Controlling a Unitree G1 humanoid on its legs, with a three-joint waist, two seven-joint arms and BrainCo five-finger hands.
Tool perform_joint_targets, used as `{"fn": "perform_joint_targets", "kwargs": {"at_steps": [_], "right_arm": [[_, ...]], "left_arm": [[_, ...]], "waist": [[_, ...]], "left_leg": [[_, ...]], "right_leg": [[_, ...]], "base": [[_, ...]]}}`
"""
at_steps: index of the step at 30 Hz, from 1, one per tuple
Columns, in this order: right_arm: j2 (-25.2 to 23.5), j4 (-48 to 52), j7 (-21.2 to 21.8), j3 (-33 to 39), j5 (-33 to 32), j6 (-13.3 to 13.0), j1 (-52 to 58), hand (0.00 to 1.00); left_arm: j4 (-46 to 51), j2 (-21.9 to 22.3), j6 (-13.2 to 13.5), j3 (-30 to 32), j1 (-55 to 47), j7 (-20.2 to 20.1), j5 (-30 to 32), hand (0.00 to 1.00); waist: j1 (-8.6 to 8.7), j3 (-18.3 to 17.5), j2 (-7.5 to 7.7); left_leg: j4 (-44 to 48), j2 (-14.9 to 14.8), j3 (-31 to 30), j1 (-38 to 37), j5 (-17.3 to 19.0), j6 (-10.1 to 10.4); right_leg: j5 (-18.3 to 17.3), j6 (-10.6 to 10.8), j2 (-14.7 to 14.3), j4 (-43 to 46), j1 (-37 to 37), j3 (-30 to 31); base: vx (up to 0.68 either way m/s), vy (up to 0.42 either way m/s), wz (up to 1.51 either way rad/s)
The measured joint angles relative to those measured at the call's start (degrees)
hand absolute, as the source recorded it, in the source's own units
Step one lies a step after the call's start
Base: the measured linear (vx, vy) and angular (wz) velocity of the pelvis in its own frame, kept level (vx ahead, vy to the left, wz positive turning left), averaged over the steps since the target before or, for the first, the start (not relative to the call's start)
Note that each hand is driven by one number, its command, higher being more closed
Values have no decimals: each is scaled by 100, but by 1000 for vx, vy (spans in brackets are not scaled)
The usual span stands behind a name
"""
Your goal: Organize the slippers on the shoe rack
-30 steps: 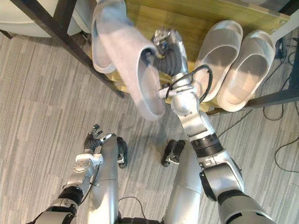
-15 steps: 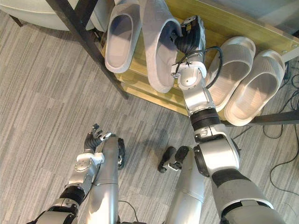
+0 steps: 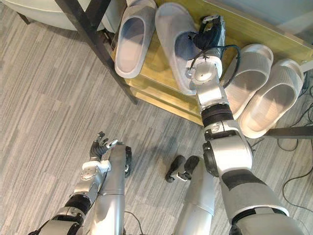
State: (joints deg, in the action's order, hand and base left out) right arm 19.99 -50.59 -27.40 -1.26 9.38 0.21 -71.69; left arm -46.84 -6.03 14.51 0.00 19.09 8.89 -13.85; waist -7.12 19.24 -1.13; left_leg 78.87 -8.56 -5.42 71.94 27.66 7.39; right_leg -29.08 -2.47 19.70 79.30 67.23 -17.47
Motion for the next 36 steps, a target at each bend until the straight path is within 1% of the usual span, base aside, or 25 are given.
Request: {"fn": "perform_joint_targets", "kwargs": {"at_steps": [6, 8, 13, 18, 20, 23, 25, 32, 33, 36], "right_arm": [[-2, 1, -26, 48, -222, -16, 0, 0], [-8, 2, -26, 49, -318, -33, 1, 0], [-51, 38, -26, 50, -326, -91, 27, 0], [-287, 502, -24, 60, -417, -203, 270, 0], [-388, 511, -25, 76, -514, -228, 390, 0], [-503, 859, -26, 105, -565, -254, 771, 0], [-674, 1155, -26, 173, -613, -276, 1024, 0], [-1128, 1371, 3, 536, -851, -362, 1527, 0], [-1160, 1386, 9, 555, -956, -431, 1653, 0], [-1272, 1390, 51, 578, -1191, -457, 1746, 0]], "left_arm": [[-8, -1, -9, 2, 0, 19, -59, 0], [-29, -1, -19, 5, 0, 91, -118, 0], [-138, -3, -42, 11, 9, 94, -158, 0], [-197, -11, -46, 46, 11, 96, -202, 0], [-239, -10, -103, 80, 10, 97, -201, 0], [-330, -8, -140, 121, 9, 97, -199, 0], [-346, -11, -154, 148, 1, 98, -197, 0], [-348, 19, -244, 355, -7, 96, -193, 0], [-365, 19, -255, 357, -8, 97, -190, 0], [-428, 19, -270, 399, -8, 97, -159, 0]], "waist": [[2, 0, 0], [7, 0, 1], [12, -2, 4], [15, -4, 9], [29, -4, 9], [45, -3, 9], [63, -1, 13], [87, 6, 26], [88, 9, 32], [103, 11, 57]], "left_leg": [[-56, -7, 1, -5, -15, 12], [-59, -12, 7, -22, -15, 12], [-107, -29, 17, -116, -15, 11], [-227, -70, 49, -173, -45, 26], [-273, -92, 64, -237, -50, 36], [-371, -113, 72, -345, -58, 52], [-401, -139, 104, -411, -59, 53], [-435, -186, 101, -460, -64, 63], [-462, -188, 103, -517, -65, 66], [-505, -191, 118, -597, -65, 67]], "right_leg": [[13, -22, -7, -64, -14, -23], [13, -22, -7, -74, -36, -24], [16, -18, -23, -135, -138, -32], [44, -36, -83, -235, -151, -34], [47, -42, -89, -275, -203, -43], [47, -43, -109, -359, -315, -67], [48, -43, -127, -384, -357, -52], [50, -46, -183, -422, -400, -61], [50, -46, -187, -450, -457, -66], [50, -44, -190, -484, -527, -64]], "base": [[30, -5, 1], [18, 4, 0], [3, 0, -1], [9, -3, -1], [41, -8, -3], [28, -4, 0], [17, 9, -4], [2, 3, -2], [0, 0, 0], [0, 0, 0]]}}
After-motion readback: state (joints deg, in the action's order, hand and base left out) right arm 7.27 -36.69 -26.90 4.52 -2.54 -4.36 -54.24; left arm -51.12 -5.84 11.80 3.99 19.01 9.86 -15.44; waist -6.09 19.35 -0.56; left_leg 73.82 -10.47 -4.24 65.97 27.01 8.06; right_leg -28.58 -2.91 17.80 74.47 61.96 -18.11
